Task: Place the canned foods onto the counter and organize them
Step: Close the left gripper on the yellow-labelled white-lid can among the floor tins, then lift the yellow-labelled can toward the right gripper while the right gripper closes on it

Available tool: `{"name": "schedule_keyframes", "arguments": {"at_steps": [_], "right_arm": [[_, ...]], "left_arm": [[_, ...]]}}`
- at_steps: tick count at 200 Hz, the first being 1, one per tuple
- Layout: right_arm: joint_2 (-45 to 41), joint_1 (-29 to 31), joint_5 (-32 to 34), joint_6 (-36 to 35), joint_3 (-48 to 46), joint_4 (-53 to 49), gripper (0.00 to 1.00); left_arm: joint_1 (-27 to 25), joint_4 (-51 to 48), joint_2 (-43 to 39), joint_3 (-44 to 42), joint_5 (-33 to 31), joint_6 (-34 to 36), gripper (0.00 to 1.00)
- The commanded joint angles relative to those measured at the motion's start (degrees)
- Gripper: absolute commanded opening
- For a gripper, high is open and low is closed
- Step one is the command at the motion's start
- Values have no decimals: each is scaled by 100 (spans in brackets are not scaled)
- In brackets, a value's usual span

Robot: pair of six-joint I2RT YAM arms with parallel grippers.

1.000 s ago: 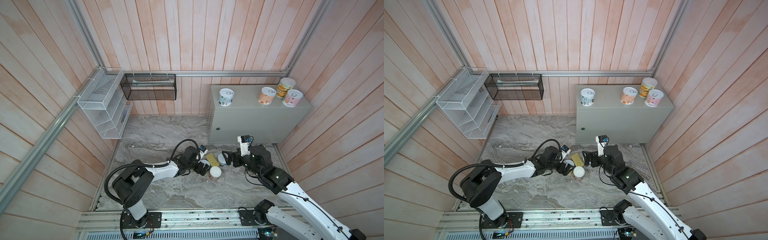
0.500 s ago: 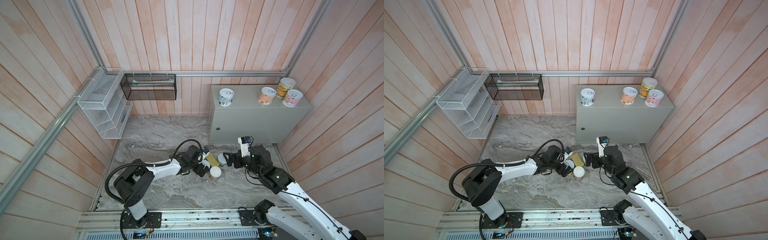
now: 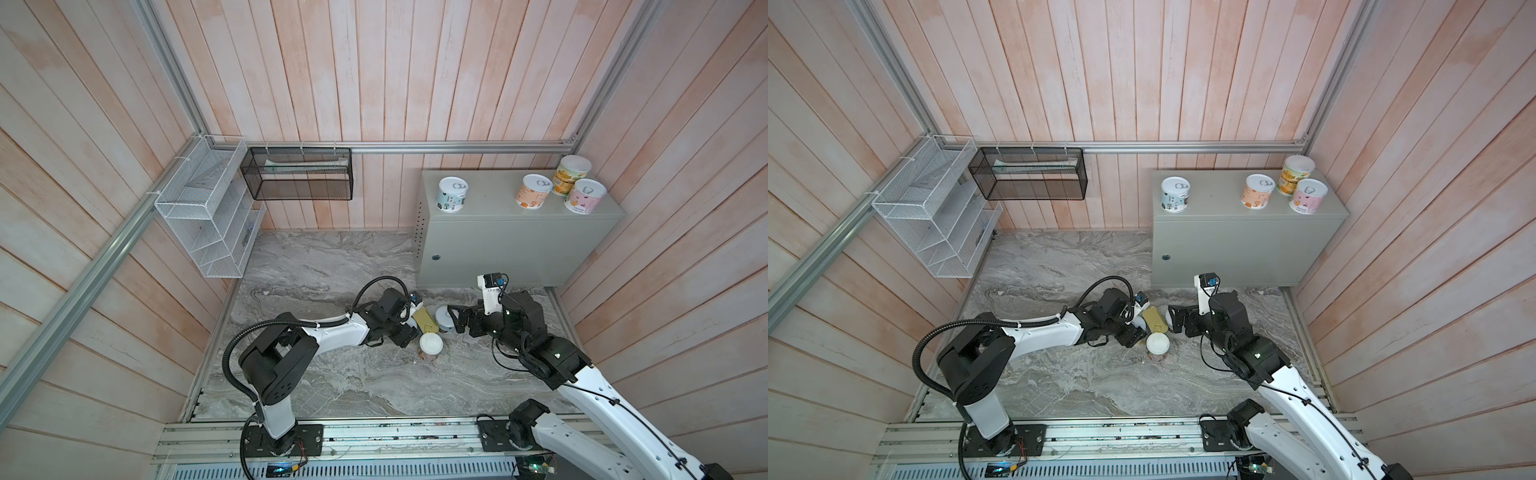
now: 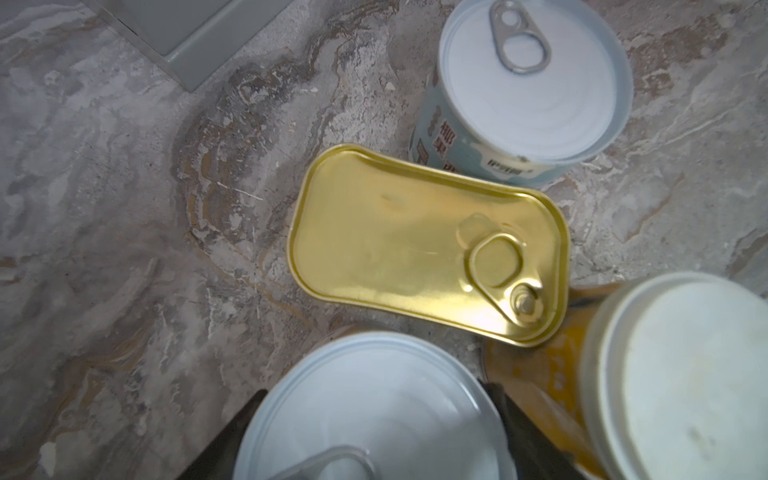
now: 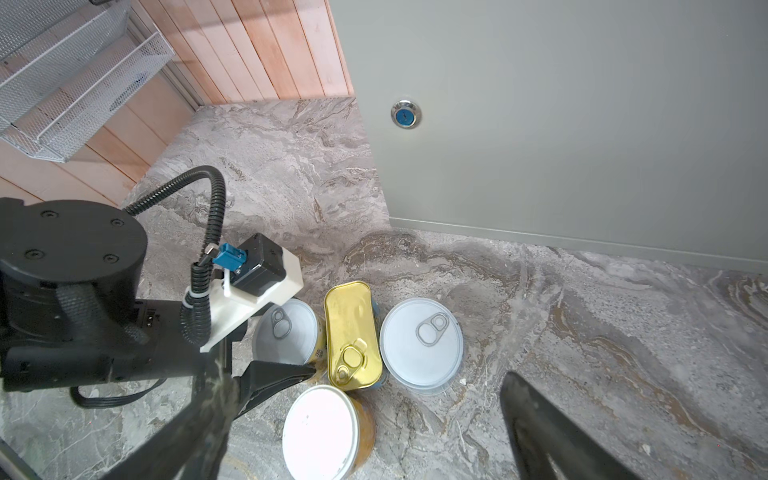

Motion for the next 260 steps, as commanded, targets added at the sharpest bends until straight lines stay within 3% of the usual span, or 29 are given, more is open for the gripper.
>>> {"name": "schedule_keyframes", "arguments": {"at_steps": [1,27,88,119,153,204,260], "right_arm": [[9,-28,-176,-89,-83,67,98],[-79,-24,-651,-247,-279,429,98],[-227,-26,-1559,-434,-934,1366,98],[-263,50,-2104,-549,-1377,2202,98],[-147,318,-2408,-752,-1853,3310,98],[535,927,-2182,-1161,-2063,4776,98],[1390,983,-2141,-1310,-1845,5518,98]], "left_arm": [[-10,-75,-339,-109,-59,-95,64],[-1,-201,-618,-72,130,-218,58],[376,-898,-1103,293,740,-872,54],[736,-1268,-1281,572,1259,-1167,52],[871,-1719,-1321,967,1197,-1116,52],[886,-1935,-1374,1455,1491,-1215,52],[886,-2070,-1660,1635,1850,-1324,51]]}}
